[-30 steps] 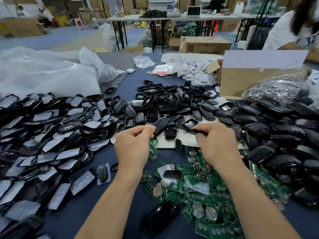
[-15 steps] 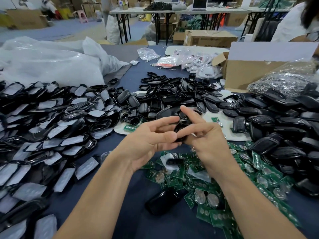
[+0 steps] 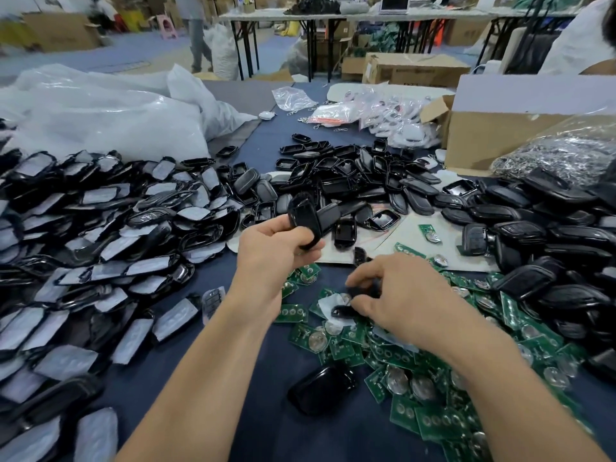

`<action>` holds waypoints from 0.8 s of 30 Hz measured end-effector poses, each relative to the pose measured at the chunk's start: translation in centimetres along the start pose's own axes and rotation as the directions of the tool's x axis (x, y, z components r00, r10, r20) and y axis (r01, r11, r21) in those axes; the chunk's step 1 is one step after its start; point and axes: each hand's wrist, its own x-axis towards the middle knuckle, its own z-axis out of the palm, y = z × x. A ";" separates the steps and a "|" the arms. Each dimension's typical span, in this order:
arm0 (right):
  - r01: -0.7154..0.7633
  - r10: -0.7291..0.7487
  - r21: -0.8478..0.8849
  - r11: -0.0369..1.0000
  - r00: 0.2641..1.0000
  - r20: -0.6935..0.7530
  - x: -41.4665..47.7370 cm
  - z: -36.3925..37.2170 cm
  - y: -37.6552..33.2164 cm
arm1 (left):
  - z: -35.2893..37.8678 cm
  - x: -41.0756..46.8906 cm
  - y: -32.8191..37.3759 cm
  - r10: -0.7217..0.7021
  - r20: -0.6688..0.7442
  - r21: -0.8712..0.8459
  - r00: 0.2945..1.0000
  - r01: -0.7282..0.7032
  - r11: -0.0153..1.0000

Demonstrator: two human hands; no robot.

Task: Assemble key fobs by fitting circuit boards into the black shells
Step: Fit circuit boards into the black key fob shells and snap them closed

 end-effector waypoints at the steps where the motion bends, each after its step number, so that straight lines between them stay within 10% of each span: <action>1: 0.000 0.000 -0.025 1.000 1.000 -0.005 -0.2 0.0 -0.2 | 0.1 -0.1 0.0 0.007 -0.022 0.001 1.000 -0.007 1.000; 10: -0.032 0.108 0.299 0.954 0.965 -0.241 -0.3 -1.3 0.3 | 0.9 -0.4 -0.4 0.035 0.006 0.067 0.999 -0.035 0.997; 15: 0.102 0.261 0.737 0.668 0.895 -0.361 0.2 -1.2 0.6 | 1.0 -0.4 -0.6 -0.003 0.081 0.117 0.997 -0.007 0.993; 19: 0.077 0.330 0.884 0.460 0.910 -0.251 0.3 -1.1 0.2 | 1.4 -0.4 -0.6 -0.023 0.126 0.111 0.992 0.008 0.994; 24: 0.045 0.248 0.897 0.440 0.954 -0.170 0.3 -0.5 -0.1 | 1.4 -0.4 -0.8 -0.029 0.178 0.113 0.984 0.009 0.994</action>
